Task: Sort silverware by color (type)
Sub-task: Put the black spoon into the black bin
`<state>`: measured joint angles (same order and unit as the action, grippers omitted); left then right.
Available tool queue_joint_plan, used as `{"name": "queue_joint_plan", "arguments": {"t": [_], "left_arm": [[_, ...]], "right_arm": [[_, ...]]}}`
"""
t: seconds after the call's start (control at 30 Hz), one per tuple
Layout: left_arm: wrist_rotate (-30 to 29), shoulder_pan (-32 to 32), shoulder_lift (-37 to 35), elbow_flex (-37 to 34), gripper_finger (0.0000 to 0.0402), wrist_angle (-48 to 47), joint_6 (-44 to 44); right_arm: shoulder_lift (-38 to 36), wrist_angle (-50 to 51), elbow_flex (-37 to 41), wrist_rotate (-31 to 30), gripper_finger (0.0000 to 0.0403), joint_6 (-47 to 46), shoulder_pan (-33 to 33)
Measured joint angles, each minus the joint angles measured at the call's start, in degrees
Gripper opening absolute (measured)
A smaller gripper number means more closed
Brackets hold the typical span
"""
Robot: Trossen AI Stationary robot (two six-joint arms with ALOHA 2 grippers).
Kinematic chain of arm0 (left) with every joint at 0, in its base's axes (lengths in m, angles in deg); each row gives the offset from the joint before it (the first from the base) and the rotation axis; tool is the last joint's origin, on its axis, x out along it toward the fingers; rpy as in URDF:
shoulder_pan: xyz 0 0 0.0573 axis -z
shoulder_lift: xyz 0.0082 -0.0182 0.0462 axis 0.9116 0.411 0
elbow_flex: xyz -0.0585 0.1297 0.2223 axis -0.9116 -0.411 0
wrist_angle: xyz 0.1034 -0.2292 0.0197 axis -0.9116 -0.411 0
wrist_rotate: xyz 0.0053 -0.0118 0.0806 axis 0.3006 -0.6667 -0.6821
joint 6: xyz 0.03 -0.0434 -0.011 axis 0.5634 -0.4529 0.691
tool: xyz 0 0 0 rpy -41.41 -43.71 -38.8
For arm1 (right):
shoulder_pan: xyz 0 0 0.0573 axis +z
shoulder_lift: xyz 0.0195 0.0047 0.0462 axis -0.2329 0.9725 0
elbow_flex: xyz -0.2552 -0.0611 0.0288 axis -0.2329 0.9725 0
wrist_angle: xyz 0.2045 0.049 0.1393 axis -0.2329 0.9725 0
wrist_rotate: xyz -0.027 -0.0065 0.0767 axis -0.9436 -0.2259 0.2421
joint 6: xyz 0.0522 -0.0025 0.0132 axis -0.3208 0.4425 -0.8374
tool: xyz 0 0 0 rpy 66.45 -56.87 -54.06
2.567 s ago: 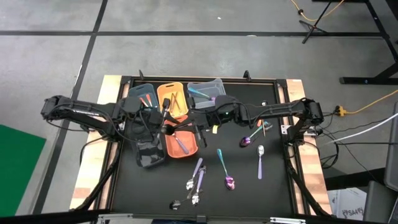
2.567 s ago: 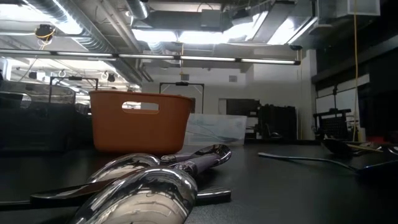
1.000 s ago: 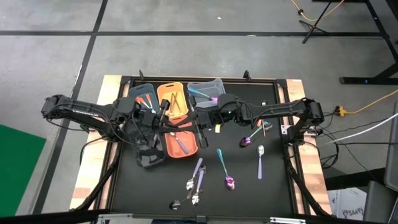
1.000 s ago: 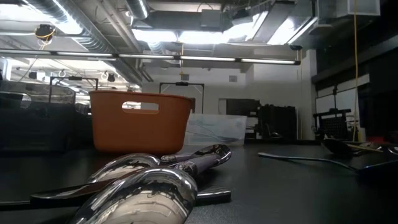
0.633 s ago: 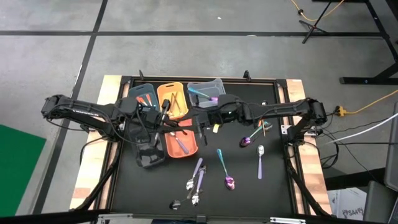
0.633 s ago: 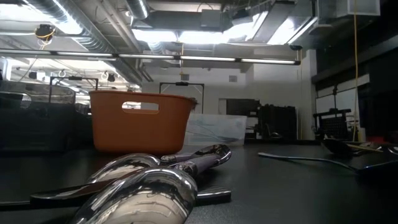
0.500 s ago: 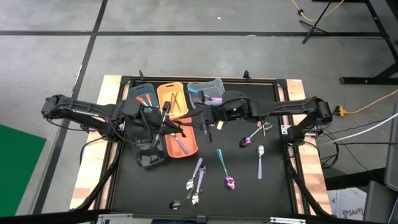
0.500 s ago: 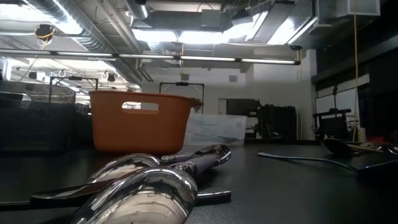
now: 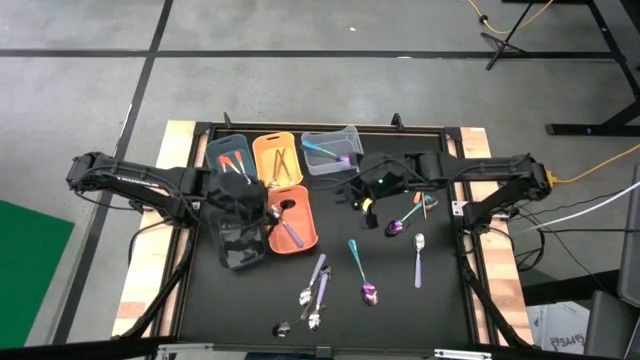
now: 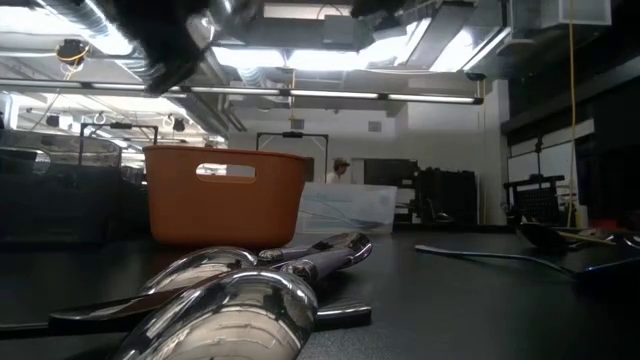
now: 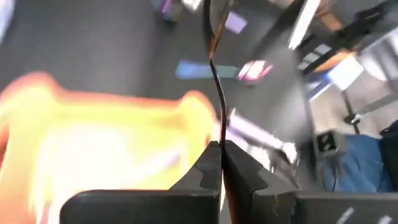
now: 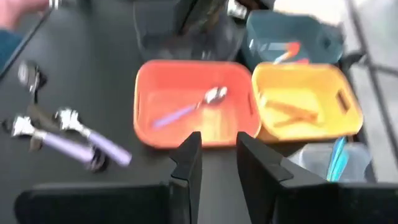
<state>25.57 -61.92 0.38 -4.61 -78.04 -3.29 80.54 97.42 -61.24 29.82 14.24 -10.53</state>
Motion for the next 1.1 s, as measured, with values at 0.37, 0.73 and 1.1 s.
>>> {"name": "queue_joint_plan", "arguments": {"t": [0.37, 0.73, 1.1], "left_arm": [[-7.01, 6.20, -0.21, 0.00, 0.0000, -21.48, -26.82], [-10.42, 14.26, -0.26, 0.00, 0.0000, -33.53, -51.63], [-9.82, 17.45, -0.22, 0.00, 0.0000, -38.24, -61.51]], "right_arm": [[2.01, 3.67, 0.04, 0.02, 0.0088, -1.08, 0.02], [4.32, 3.97, 0.04, 0.02, 0.0088, -1.14, 0.02], [5.13, 3.99, 0.04, 0.04, 0.0088, -1.12, 0.02]]}}
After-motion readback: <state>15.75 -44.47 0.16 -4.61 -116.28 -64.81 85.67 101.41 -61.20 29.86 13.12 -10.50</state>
